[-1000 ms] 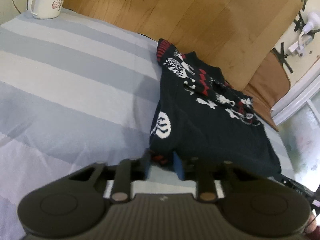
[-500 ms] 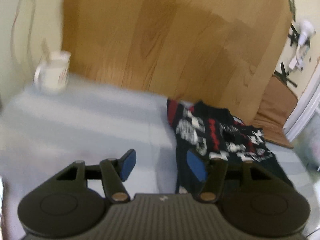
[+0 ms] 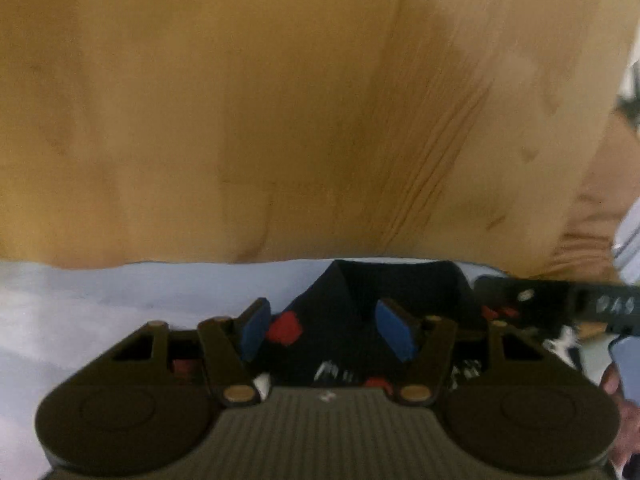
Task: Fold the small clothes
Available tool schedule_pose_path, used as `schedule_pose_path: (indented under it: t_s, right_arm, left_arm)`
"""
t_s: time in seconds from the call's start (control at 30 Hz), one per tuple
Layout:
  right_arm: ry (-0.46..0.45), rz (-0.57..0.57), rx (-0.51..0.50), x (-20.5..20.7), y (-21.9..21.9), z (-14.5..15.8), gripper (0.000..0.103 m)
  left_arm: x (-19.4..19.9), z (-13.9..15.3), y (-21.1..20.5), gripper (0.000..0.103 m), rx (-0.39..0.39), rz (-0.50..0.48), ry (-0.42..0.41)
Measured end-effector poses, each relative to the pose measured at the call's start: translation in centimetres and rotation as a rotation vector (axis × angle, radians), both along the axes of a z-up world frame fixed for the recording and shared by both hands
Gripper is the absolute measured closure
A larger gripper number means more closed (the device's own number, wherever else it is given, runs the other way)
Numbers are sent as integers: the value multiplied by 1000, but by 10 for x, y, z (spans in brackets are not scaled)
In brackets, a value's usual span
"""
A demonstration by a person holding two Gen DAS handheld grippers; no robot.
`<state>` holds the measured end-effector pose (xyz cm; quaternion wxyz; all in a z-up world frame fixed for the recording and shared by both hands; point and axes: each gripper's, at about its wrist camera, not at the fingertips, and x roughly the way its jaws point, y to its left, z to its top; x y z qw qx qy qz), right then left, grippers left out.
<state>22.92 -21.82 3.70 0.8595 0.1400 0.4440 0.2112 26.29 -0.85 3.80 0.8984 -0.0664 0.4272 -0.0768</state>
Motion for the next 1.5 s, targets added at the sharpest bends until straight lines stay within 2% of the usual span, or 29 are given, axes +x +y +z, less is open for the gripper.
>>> schedule_pose_path:
  t_s: [0.1,0.13,0.17,0.2,0.23,0.33,0.47,0.63,0.83,0.93,1.0,1.1,1.17,1.23,1.3,1.37,1.43,1.5]
  right_arm:
    - [31,0,-110,18,15,-24,25]
    - [40,-1,-127,22,16,-30,27]
    - [52,3,-127,24,16,-36,42]
    - [19,4,-133,21,15,-36,74]
    - [3,23,-139,19,15,-34,85]
    - [-39,33,-109,4,3,-21,86]
    - [-110,46,-73,-35,-13,17,87]
    - [-241,99,-88,-121,-26,69,87]
    - [-343,170,-109,-244,-42,98,88]
    - [-364,190,-116,-294,-46,90,88]
    - [-375,194,-126,-320,-51,76,88]
    - [-370,169,-120,-354,-49,50,88]
    - [-320,144,-91,-358,-51,28,87]
    - [-286,97,-88,-356,-53,12,81]
    - [-245,77,-24,-355,-61,6,68]
    - [-249,109,35,-359,-70,16,50]
    - [-305,172,73,-370,-80,31,51]
    - [-354,189,82,-373,-86,49,51]
  left_arm:
    - [22,-24,-22,55,96,-5,14]
    - [27,-31,-26,70,109,-6,21]
    - [30,-36,-29,87,119,-8,27]
    - [30,-39,-32,89,144,-2,17]
    - [28,-40,-33,91,155,-1,6]
    - [7,-30,-29,92,134,-6,-26]
    - [-50,13,-18,92,66,-23,-134]
    - [-143,56,-7,92,-10,-59,-259]
    - [-263,66,0,92,-43,-91,-374]
    - [-322,55,5,92,-70,-91,-399]
    - [-350,39,4,92,-94,-82,-378]
    - [-375,10,-1,92,-103,-68,-322]
    - [-383,-9,-7,90,-78,-70,-278]
    - [-381,-21,-9,86,-63,-77,-229]
    - [-388,-21,-12,84,-43,-106,-232]
    - [-400,-11,-6,73,-57,-166,-273]
    - [-409,3,9,71,-109,-199,-329]
    - [-407,19,27,71,-153,-167,-370]
